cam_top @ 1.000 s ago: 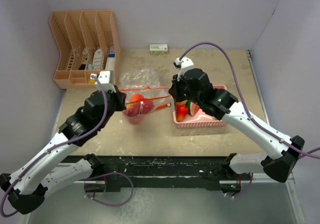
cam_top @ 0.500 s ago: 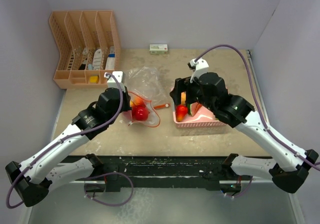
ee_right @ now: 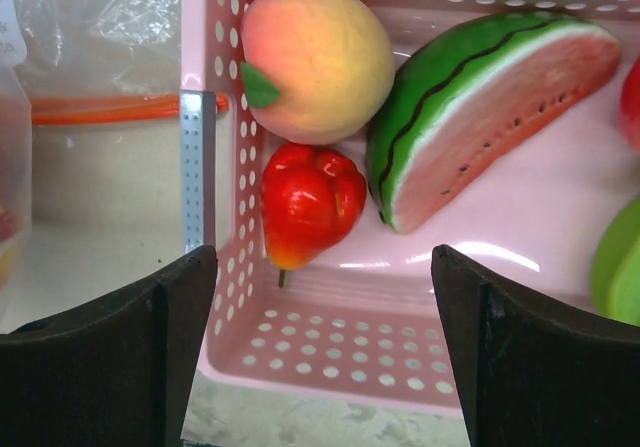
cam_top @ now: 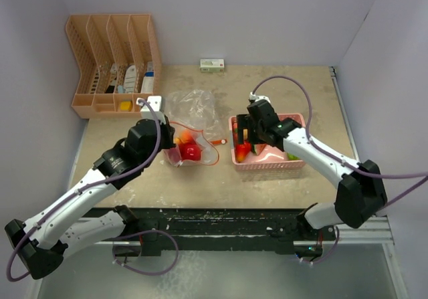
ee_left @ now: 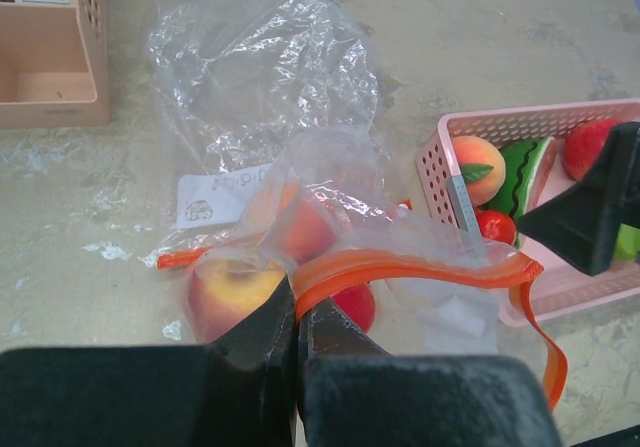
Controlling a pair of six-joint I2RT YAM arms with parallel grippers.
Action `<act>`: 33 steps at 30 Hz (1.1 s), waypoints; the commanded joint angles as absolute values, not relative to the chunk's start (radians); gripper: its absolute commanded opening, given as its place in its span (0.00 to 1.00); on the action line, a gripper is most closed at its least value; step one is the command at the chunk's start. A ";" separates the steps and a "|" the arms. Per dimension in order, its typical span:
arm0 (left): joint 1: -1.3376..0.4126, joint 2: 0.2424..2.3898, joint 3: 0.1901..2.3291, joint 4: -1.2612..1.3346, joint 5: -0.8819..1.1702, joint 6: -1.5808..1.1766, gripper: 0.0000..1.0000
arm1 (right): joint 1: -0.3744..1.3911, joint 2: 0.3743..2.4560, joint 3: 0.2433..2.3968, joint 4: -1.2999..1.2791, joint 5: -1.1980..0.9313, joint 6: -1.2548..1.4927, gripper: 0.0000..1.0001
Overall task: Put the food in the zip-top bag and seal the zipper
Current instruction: Pick up the fake fruit from the bin.
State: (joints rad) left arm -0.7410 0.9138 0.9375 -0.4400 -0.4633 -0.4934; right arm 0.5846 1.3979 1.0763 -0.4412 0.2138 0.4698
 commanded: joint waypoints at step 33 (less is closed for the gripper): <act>-0.739 0.826 0.894 -0.350 -0.405 -0.498 0.00 | 0.593 1.690 0.973 -0.201 0.204 0.593 0.45</act>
State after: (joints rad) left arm -0.7410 0.8413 0.8875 -0.4118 -0.4145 -0.4942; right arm 0.5888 1.6989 0.9749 -0.2092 0.2096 0.5892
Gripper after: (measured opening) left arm 0.003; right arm 0.600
